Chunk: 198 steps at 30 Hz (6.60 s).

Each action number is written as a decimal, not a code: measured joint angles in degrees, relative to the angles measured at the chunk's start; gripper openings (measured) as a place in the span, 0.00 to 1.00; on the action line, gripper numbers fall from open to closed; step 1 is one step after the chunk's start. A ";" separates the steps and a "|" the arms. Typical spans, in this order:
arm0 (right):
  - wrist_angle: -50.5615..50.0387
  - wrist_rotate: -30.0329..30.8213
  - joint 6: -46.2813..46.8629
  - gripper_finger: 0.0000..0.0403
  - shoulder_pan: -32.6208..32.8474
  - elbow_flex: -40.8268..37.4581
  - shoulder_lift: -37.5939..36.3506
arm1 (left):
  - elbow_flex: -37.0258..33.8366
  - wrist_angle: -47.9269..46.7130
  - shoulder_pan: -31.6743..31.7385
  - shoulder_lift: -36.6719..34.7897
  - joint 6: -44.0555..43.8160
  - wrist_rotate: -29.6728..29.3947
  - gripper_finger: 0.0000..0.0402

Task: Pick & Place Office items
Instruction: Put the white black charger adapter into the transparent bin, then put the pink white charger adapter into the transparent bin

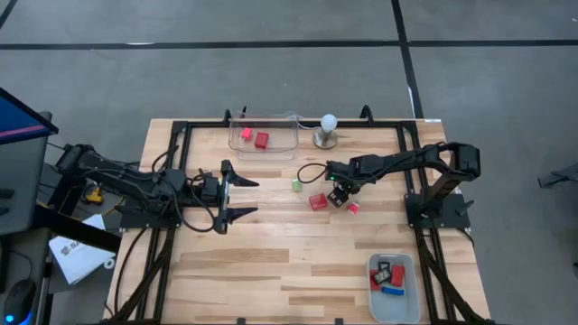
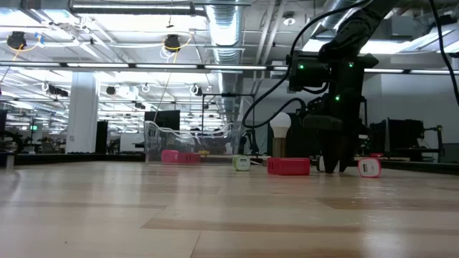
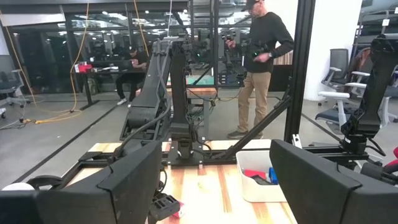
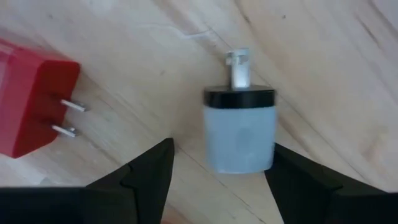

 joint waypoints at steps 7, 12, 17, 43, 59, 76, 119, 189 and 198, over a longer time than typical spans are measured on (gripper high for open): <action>1.57 0.00 -0.67 0.44 0.02 0.03 0.33 | 0.00 0.01 0.00 0.00 -0.47 0.01 0.74; 3.89 0.89 -1.79 0.38 -1.21 0.07 0.39 | 0.00 0.02 0.00 0.00 -0.87 0.00 0.74; 5.36 0.35 -2.08 0.42 -2.99 0.07 0.42 | 0.00 0.02 0.00 0.00 -0.82 0.02 0.74; 8.22 0.41 -2.60 0.30 -4.41 0.11 0.42 | 0.00 0.02 0.00 0.00 -0.65 0.00 0.74; 2.76 8.98 -1.64 0.30 10.39 12.41 -6.18 | 0.07 -2.70 0.00 -0.88 -0.82 -0.59 0.74; 6.01 2.65 -14.55 0.31 0.24 29.81 -1.19 | -0.06 -33.91 0.00 -7.27 -13.88 -9.09 0.74; -13.99 -5.39 -23.57 0.31 -16.54 79.33 42.73 | -0.02 -34.89 0.11 -7.10 -15.62 -12.25 0.74; -44.00 7.38 -12.33 0.60 18.91 35.75 14.56 | -0.02 -36.91 -0.42 -7.10 -22.12 -12.59 0.74; -16.21 -0.62 10.18 0.60 14.49 8.11 -12.87 | -0.02 -36.88 -0.42 -7.10 -22.75 -12.59 0.74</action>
